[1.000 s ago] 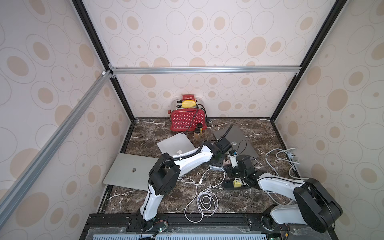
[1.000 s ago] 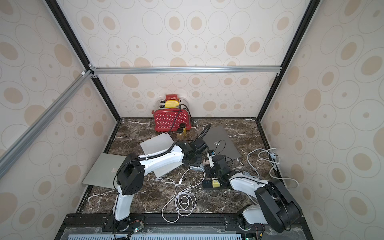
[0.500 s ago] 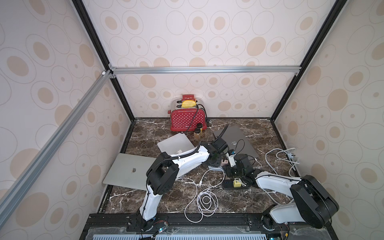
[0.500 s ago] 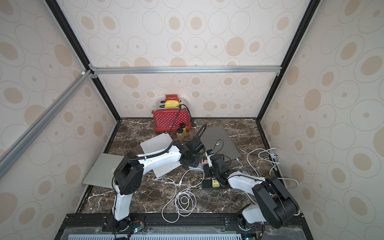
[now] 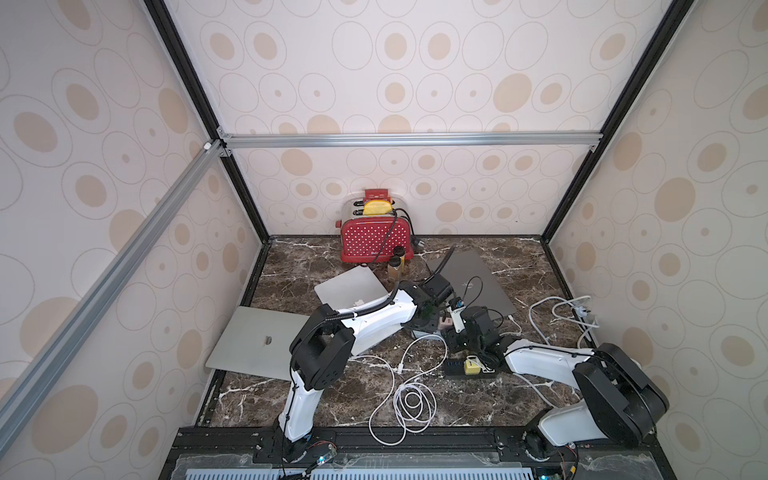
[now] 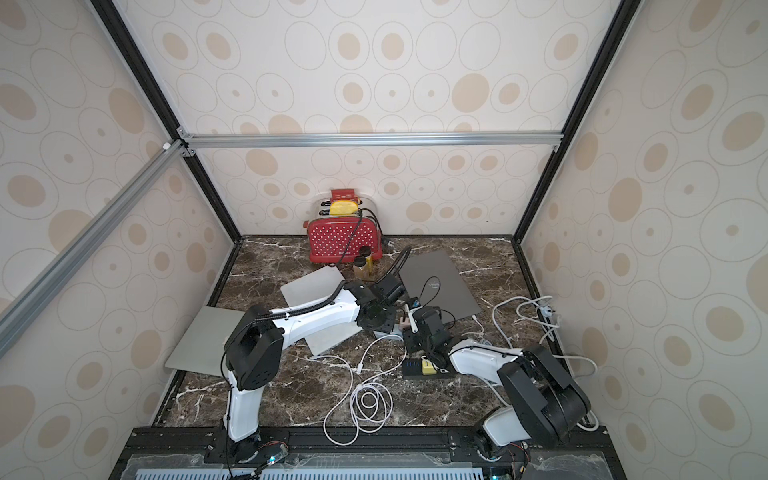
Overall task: Unplug the laptop charger
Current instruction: Remove the plug from the socket.
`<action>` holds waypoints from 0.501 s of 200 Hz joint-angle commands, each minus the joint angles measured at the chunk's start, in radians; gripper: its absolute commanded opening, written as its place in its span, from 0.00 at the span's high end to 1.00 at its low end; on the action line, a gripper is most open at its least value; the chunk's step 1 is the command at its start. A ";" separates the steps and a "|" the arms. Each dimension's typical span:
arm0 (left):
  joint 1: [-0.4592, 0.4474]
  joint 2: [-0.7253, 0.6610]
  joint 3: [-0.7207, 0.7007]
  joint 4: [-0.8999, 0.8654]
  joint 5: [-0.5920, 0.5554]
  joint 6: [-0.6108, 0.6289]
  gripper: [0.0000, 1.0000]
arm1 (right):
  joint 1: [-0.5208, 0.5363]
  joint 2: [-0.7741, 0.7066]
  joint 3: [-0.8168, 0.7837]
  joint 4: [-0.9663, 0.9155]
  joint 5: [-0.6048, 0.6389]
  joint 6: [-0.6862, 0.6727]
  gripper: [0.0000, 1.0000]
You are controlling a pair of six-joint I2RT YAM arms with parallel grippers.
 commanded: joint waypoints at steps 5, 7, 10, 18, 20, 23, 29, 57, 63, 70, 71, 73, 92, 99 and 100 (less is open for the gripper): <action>-0.031 -0.075 0.032 -0.037 0.087 -0.018 0.99 | -0.013 0.085 -0.048 -0.183 0.086 0.042 0.59; -0.034 -0.073 0.042 -0.045 0.080 -0.016 0.99 | -0.014 0.087 -0.048 -0.184 0.086 0.042 0.59; -0.039 -0.069 0.056 -0.058 0.067 -0.010 0.99 | -0.013 0.088 -0.047 -0.186 0.087 0.042 0.59; -0.056 -0.055 0.103 -0.105 0.024 0.009 0.99 | -0.012 0.092 -0.044 -0.191 0.092 0.042 0.59; -0.061 -0.050 0.114 -0.118 0.014 0.015 0.99 | -0.012 0.092 -0.042 -0.192 0.092 0.042 0.59; -0.065 -0.044 0.133 -0.138 0.001 0.021 0.99 | -0.012 0.094 -0.041 -0.193 0.093 0.042 0.59; -0.073 -0.034 0.161 -0.169 -0.018 0.031 0.99 | -0.011 0.097 -0.039 -0.196 0.094 0.043 0.59; -0.082 -0.030 0.167 -0.188 -0.039 0.029 0.99 | -0.008 0.110 -0.036 -0.199 0.100 0.048 0.60; -0.081 -0.032 0.164 -0.191 -0.043 0.028 0.99 | -0.009 0.114 -0.036 -0.198 0.101 0.050 0.60; -0.082 -0.034 0.161 -0.195 -0.047 0.029 0.99 | -0.008 0.120 -0.036 -0.197 0.101 0.049 0.59; -0.082 -0.036 0.161 -0.195 -0.047 0.029 0.99 | -0.007 0.122 -0.035 -0.197 0.101 0.050 0.59; -0.081 -0.036 0.160 -0.196 -0.047 0.029 0.99 | -0.007 0.124 -0.035 -0.197 0.101 0.051 0.59; -0.078 -0.046 0.146 -0.179 -0.028 0.026 0.99 | -0.007 0.155 -0.033 -0.195 0.103 0.051 0.60; -0.078 -0.051 0.145 -0.179 -0.029 0.026 0.99 | -0.007 0.162 -0.036 -0.192 0.104 0.051 0.60; -0.078 -0.051 0.145 -0.180 -0.029 0.026 0.99 | -0.007 0.162 -0.036 -0.191 0.105 0.050 0.60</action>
